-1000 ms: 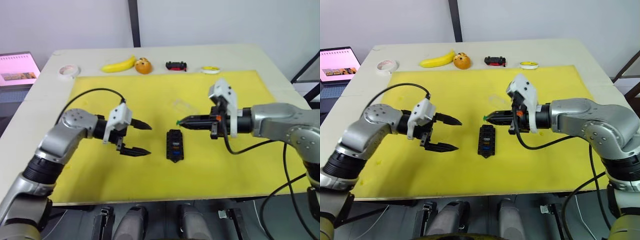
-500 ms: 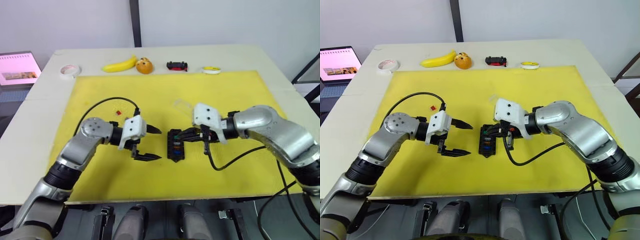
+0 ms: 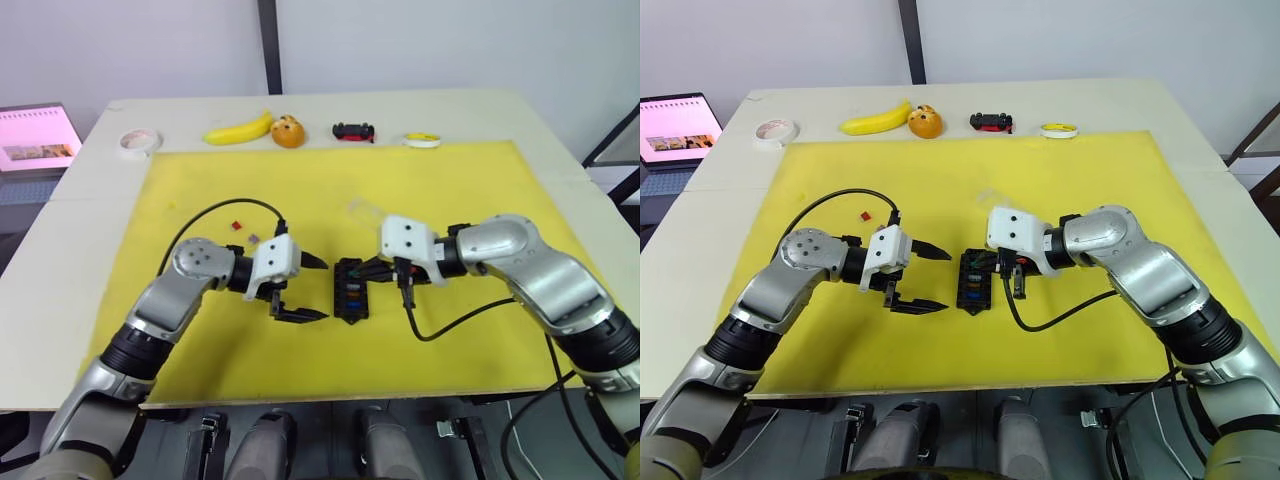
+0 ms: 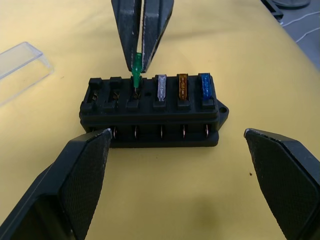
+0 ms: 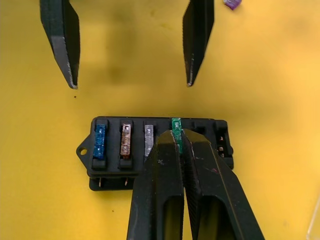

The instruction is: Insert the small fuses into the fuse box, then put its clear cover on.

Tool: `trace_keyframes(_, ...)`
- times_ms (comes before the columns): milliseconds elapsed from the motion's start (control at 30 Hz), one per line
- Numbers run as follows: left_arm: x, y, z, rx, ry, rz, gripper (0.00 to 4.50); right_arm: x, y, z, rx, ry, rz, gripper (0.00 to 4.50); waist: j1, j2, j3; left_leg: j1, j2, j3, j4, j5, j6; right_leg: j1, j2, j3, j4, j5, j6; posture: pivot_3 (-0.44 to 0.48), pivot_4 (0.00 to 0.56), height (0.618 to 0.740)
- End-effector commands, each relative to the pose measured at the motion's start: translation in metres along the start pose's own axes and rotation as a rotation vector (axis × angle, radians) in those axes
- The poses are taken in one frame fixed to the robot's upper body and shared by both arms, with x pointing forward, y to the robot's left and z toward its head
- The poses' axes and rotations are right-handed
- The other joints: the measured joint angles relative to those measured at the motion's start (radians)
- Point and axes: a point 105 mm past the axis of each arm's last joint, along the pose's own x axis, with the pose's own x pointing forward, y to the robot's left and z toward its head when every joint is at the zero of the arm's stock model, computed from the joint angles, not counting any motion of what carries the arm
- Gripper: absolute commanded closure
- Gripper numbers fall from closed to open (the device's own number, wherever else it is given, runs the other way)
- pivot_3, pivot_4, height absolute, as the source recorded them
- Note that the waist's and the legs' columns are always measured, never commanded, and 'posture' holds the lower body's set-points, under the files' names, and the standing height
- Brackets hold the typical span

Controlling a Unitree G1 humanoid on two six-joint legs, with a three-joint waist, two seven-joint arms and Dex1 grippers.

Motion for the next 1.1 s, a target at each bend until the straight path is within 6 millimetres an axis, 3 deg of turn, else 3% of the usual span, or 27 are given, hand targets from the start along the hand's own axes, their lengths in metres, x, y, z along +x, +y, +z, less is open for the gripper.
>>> trace_keyframes(33,-0.0001,0.0016,0.0109,0.059,-0.018,0.002,0.01,-0.0026,-0.0032,0.0032,-0.027,-0.01,-0.021,4.5,0.0,0.0,0.0,0.0,0.0,0.0,0.0,0.0,0.0,0.0,0.0,0.0,0.0,0.0,0.0,0.0,0.15,0.74)
trace_keyframes(1067,0.0013,0.0029,0.0138,0.064,-0.022,0.004,0.01,0.0016,-0.0071,-0.0034,-0.025,0.003,-0.025,4.5,0.0,0.0,0.0,0.0,0.0,0.0,0.001,0.0,0.0,0.0,0.0,0.0,0.002,0.0,0.0,0.0,0.15,0.74)
trace_keyframes(1100,0.0013,0.003,0.0137,0.064,-0.022,0.005,0.0,0.001,-0.0079,-0.002,-0.024,0.0,-0.028,4.17,0.0,0.0,0.0,0.0,0.0,0.0,0.001,0.0,0.0,0.0,0.0,0.0,0.002,0.0,0.0,0.0,0.15,0.74)
